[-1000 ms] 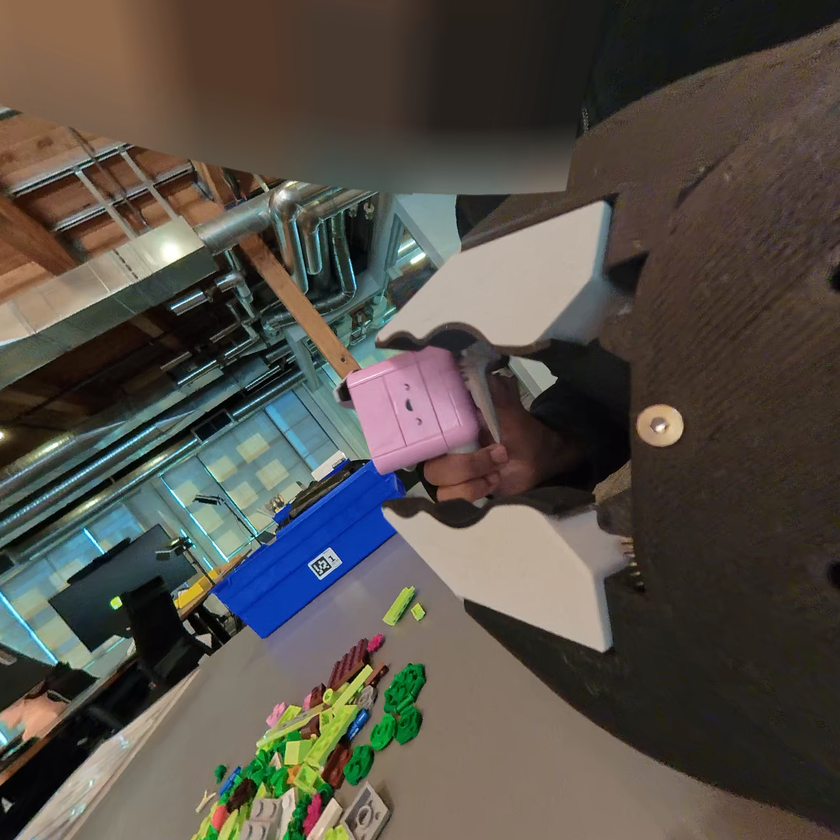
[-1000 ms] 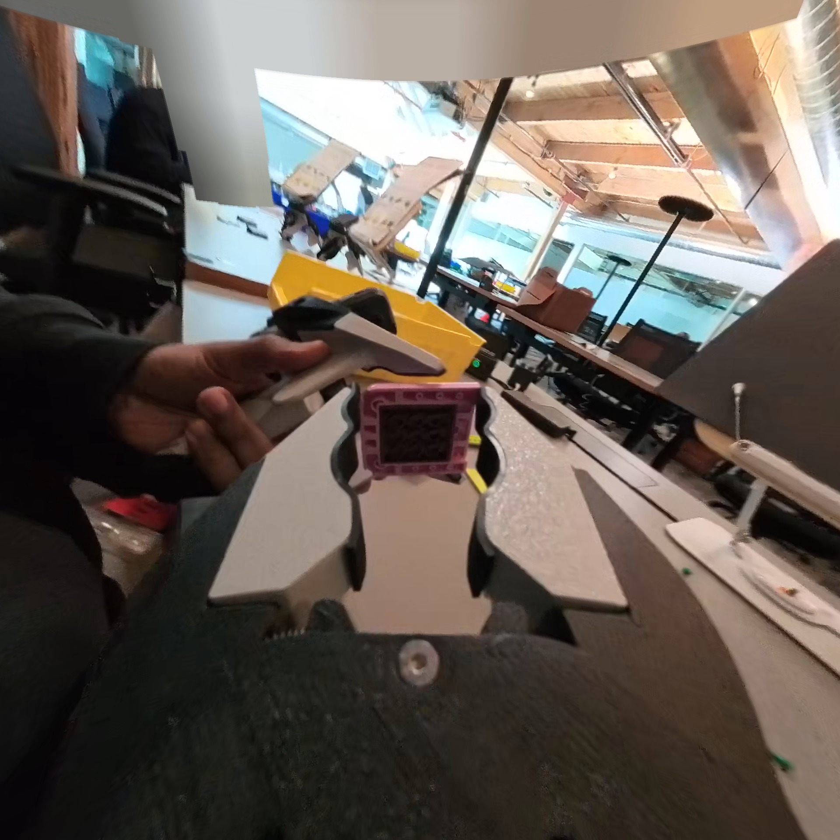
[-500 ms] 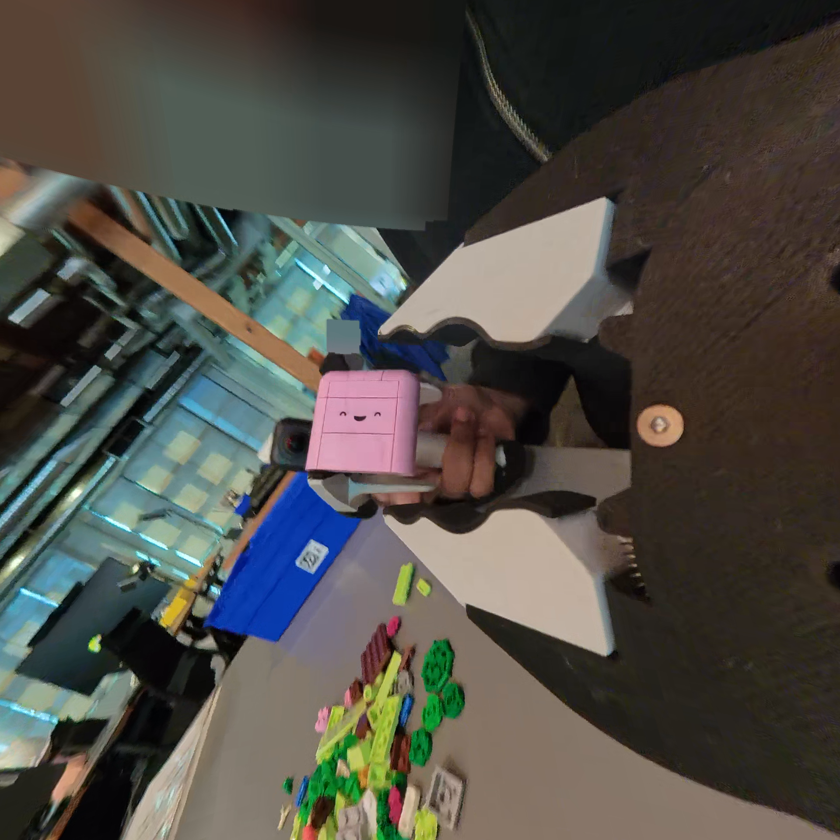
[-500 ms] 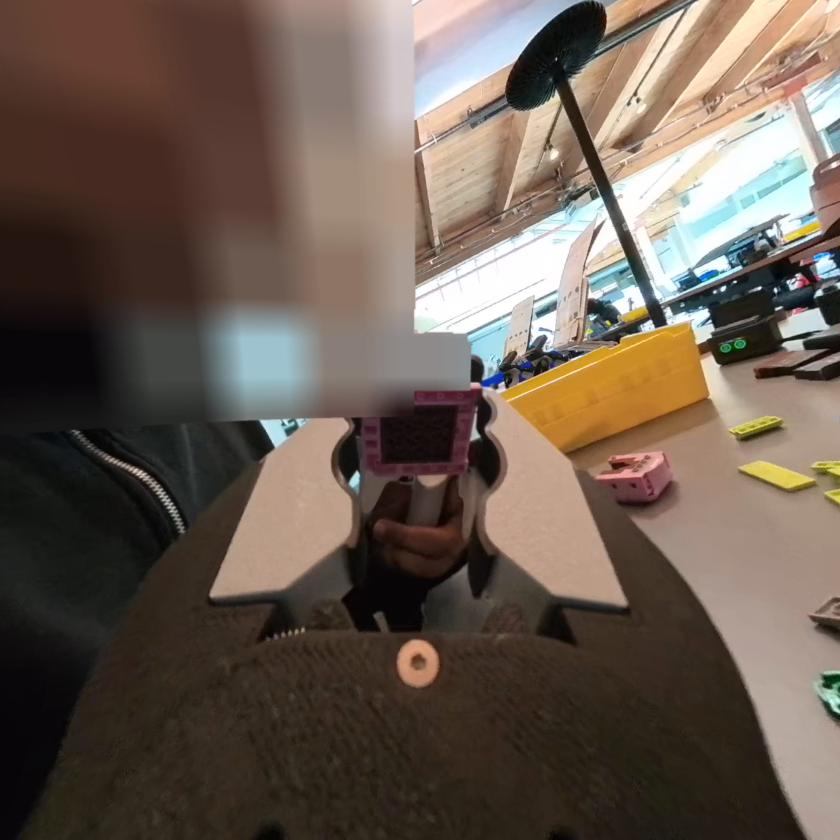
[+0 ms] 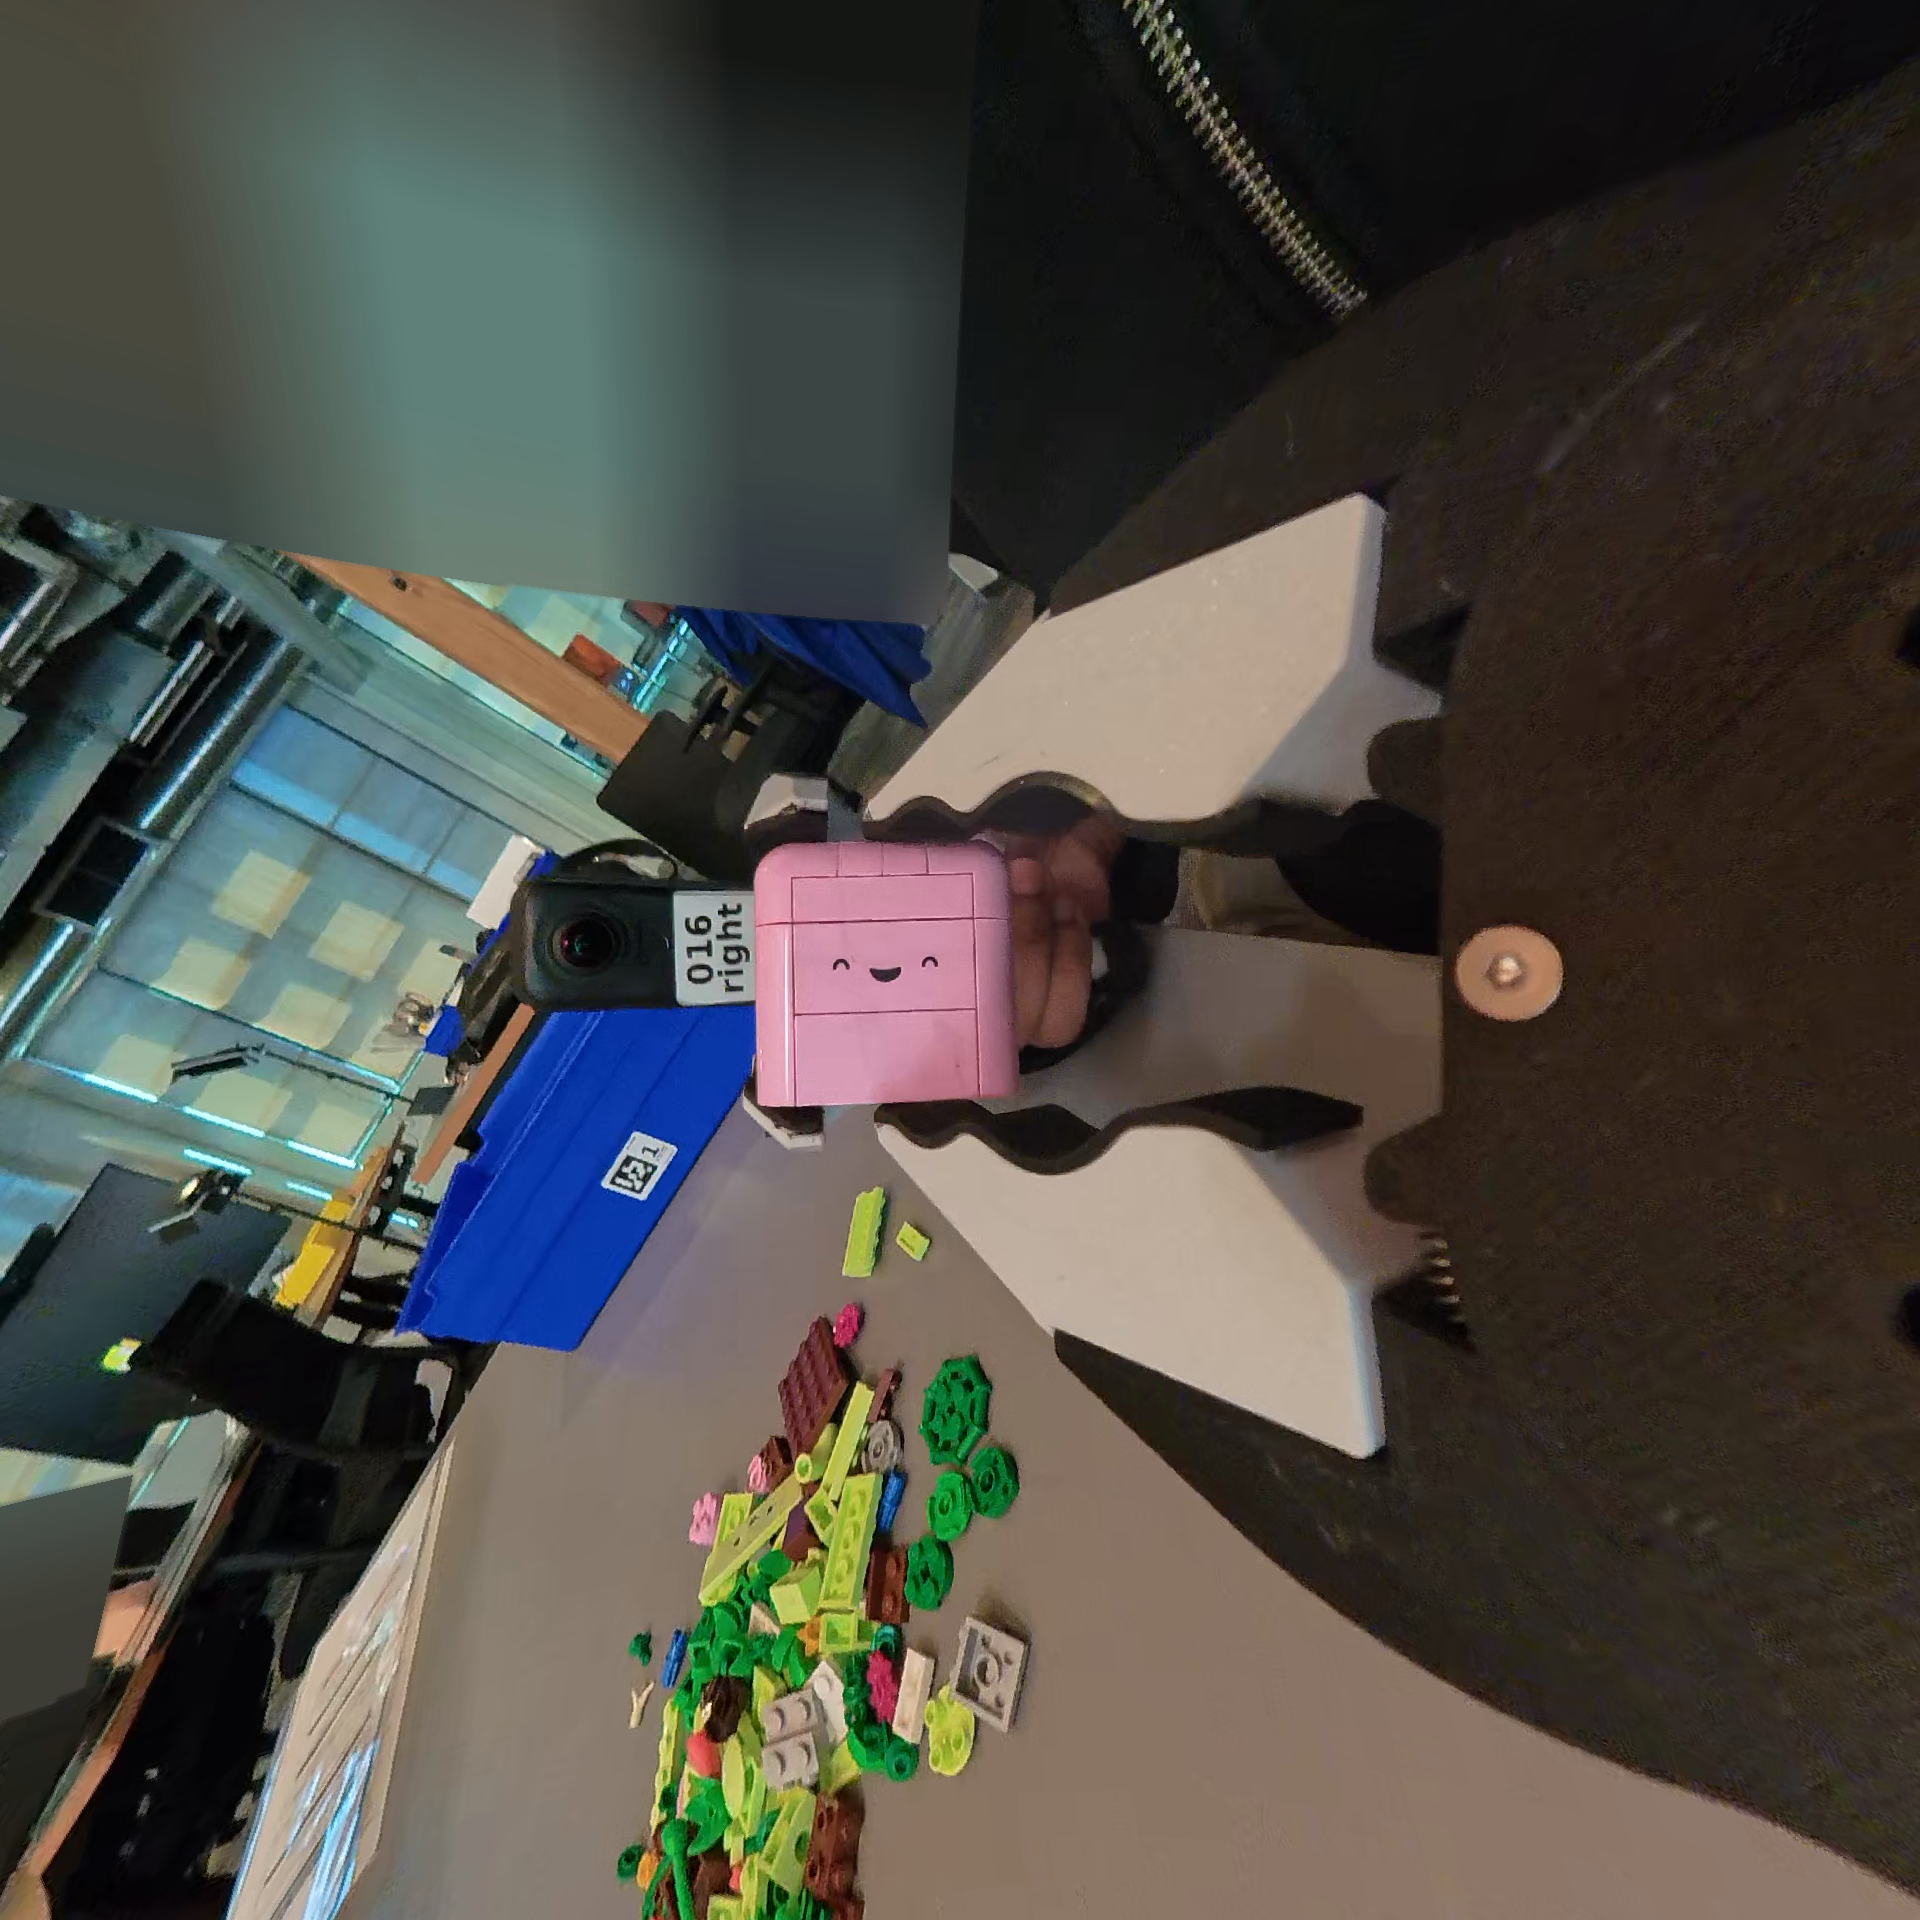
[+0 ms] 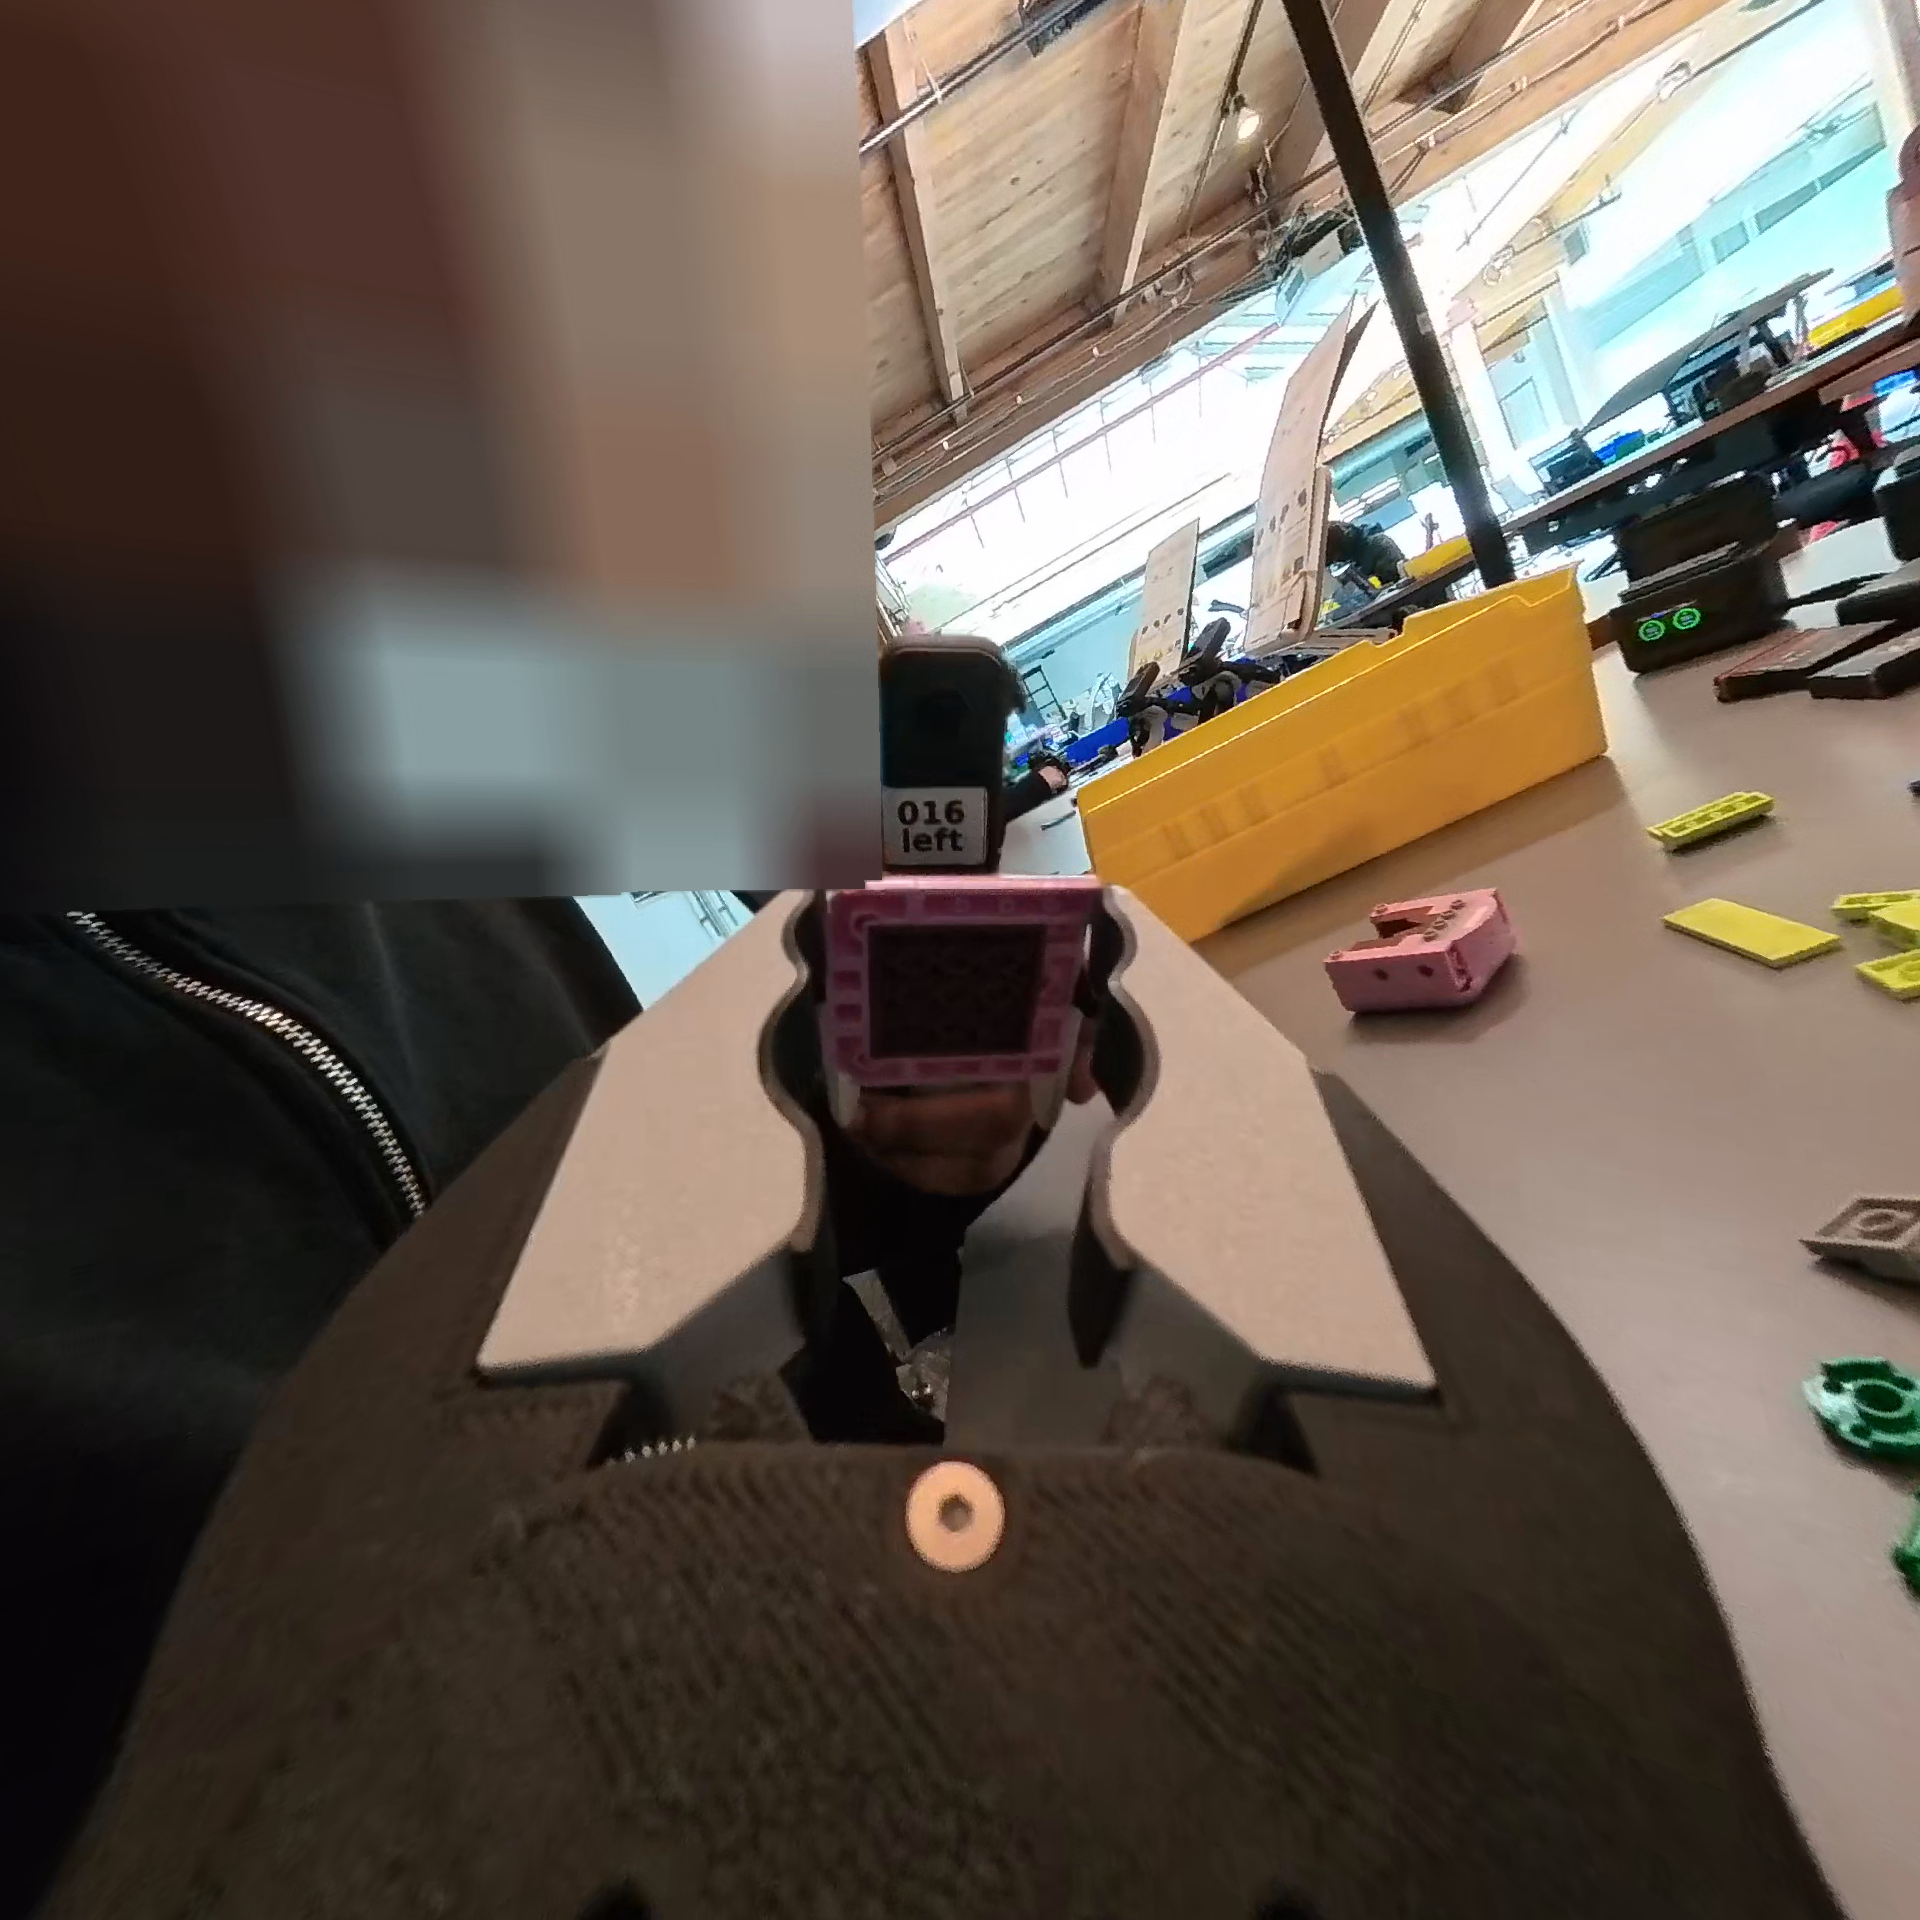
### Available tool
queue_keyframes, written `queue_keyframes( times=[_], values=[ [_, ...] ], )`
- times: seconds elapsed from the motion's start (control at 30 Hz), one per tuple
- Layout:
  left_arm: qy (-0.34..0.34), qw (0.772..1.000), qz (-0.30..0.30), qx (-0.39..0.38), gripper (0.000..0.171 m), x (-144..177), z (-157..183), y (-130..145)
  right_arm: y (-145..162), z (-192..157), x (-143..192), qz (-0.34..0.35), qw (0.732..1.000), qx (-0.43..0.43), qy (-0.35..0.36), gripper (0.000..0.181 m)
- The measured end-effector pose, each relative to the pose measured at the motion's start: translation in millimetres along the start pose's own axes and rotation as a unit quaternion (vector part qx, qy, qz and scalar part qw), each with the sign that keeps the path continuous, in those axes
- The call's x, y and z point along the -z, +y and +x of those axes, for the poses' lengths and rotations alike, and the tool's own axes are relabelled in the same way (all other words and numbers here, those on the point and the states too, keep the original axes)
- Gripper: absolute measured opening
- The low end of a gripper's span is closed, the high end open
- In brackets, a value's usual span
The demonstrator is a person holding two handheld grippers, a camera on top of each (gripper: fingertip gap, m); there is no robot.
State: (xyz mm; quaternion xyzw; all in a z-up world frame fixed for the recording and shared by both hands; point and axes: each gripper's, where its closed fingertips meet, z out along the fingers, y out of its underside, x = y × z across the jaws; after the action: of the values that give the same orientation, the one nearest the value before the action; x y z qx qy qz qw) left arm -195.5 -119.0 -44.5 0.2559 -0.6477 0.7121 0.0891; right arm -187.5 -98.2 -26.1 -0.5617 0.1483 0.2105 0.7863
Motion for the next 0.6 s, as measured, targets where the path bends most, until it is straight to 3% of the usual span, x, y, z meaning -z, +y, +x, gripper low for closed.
queue_keyframes(
  times=[0.6],
  values=[
    [-0.049,0.997,-0.017,-0.062,0.049,-0.2,-6.7,2.1,2.7,6.9,4.3,-0.036,0.998,-0.019,0.052,0.048]
  ],
)
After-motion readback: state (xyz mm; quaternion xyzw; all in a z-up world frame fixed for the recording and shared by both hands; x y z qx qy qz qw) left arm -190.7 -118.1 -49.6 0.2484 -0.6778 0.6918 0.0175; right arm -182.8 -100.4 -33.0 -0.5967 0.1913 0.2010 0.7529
